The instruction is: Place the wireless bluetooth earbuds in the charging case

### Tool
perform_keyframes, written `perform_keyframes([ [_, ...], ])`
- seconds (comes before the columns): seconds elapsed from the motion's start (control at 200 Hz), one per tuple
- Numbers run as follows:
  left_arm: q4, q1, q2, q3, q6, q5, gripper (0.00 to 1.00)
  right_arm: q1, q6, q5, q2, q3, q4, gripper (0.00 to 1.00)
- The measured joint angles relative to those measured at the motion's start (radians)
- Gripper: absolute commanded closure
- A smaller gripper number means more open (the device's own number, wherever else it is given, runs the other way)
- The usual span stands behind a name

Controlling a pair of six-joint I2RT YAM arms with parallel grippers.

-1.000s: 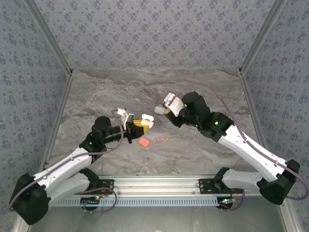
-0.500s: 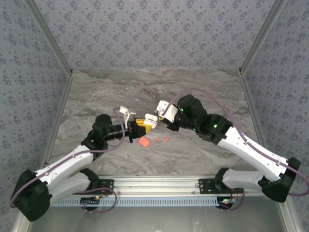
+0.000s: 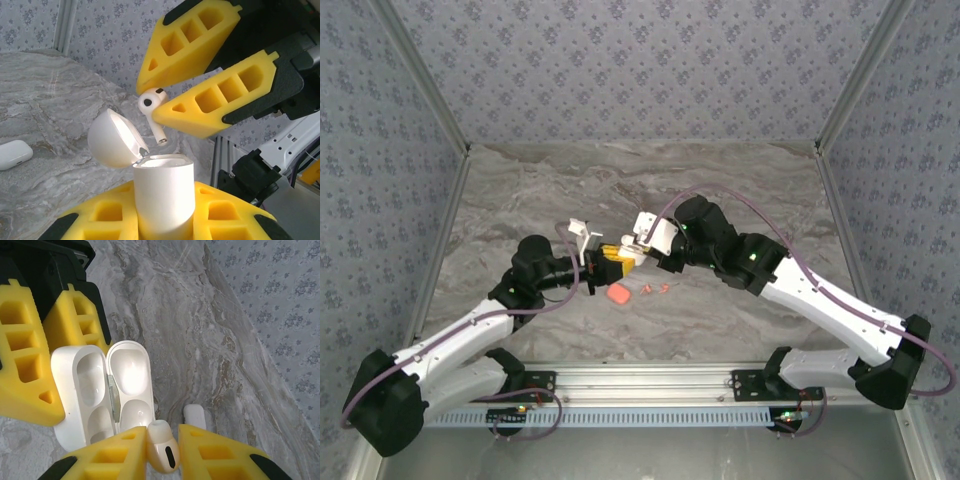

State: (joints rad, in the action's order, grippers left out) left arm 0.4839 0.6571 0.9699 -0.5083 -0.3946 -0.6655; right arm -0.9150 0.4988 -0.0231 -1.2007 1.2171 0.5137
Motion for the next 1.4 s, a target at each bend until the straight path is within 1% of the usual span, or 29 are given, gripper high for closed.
perform_keyframes([
  [0.625,-0.001,0.007,0.000,0.000,0.000,0.000,1.00,-0.013,0.000,0.021,-0.022,0.013,0.035,0.75],
  [0.78,-0.001,0.007,0.000,0.000,0.000,0.000,1.00,-0.013,-0.001,0.048,-0.026,0.019,0.039,0.75],
  [0.909,-0.001,0.007,-0.006,0.000,0.001,0.000,1.00,-0.003,-0.009,0.096,-0.027,0.041,0.069,0.74],
  [1.004,-0.001,0.011,-0.014,0.000,0.001,0.001,1.00,0.013,-0.020,0.155,-0.028,0.060,0.095,0.72],
  [1.109,0.000,0.013,-0.019,0.000,0.001,0.007,1.00,0.033,-0.037,0.227,-0.028,0.080,0.116,0.67],
  [1.289,0.010,0.013,-0.030,0.000,0.005,0.012,1.00,0.071,-0.070,0.329,-0.033,0.119,0.143,0.54],
  [1.399,0.015,0.013,-0.034,0.000,0.006,0.016,1.00,0.101,-0.105,0.365,-0.035,0.149,0.150,0.49],
])
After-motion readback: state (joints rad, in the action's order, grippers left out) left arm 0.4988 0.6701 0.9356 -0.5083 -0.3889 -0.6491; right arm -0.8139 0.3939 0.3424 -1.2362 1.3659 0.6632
